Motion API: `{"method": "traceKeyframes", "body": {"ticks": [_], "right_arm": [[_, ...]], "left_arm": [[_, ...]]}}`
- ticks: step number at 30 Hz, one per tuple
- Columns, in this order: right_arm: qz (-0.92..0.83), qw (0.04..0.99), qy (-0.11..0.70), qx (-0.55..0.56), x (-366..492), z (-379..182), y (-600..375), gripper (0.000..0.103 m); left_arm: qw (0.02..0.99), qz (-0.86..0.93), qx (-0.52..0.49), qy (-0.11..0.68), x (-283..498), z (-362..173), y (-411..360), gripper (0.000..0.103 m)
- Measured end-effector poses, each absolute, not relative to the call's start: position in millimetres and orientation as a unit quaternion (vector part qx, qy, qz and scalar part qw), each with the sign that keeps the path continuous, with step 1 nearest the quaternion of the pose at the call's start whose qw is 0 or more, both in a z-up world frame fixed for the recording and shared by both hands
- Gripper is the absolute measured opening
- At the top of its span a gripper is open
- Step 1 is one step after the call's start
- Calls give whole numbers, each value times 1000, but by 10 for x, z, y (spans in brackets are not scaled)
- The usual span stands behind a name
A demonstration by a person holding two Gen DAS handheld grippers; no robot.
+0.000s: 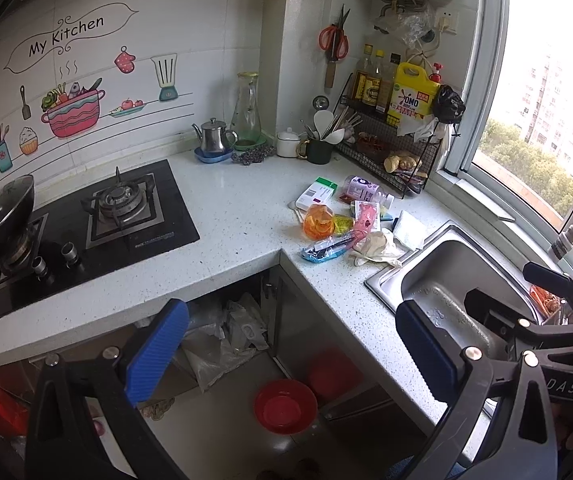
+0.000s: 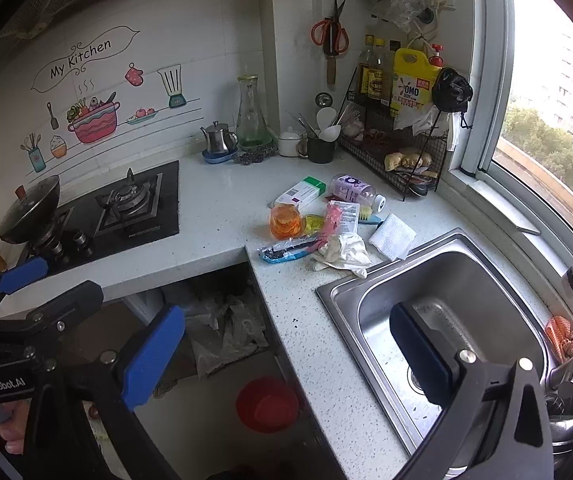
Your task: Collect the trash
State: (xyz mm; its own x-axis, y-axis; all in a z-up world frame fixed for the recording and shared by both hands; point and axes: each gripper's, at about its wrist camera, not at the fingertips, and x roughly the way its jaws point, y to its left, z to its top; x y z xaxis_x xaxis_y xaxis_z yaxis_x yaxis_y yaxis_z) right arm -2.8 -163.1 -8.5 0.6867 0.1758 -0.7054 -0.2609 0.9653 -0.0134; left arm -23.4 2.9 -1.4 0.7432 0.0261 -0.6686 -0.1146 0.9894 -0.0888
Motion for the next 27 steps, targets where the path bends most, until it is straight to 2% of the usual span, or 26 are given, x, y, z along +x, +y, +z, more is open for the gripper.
{"method": "traceKeyframes", "body": {"ticks": [27], "right_arm": [[131,913,382,-61,-26,-98,-1602,102]], "left_arm": [[930,45,-63,359,-301,-13,78,103]]}}
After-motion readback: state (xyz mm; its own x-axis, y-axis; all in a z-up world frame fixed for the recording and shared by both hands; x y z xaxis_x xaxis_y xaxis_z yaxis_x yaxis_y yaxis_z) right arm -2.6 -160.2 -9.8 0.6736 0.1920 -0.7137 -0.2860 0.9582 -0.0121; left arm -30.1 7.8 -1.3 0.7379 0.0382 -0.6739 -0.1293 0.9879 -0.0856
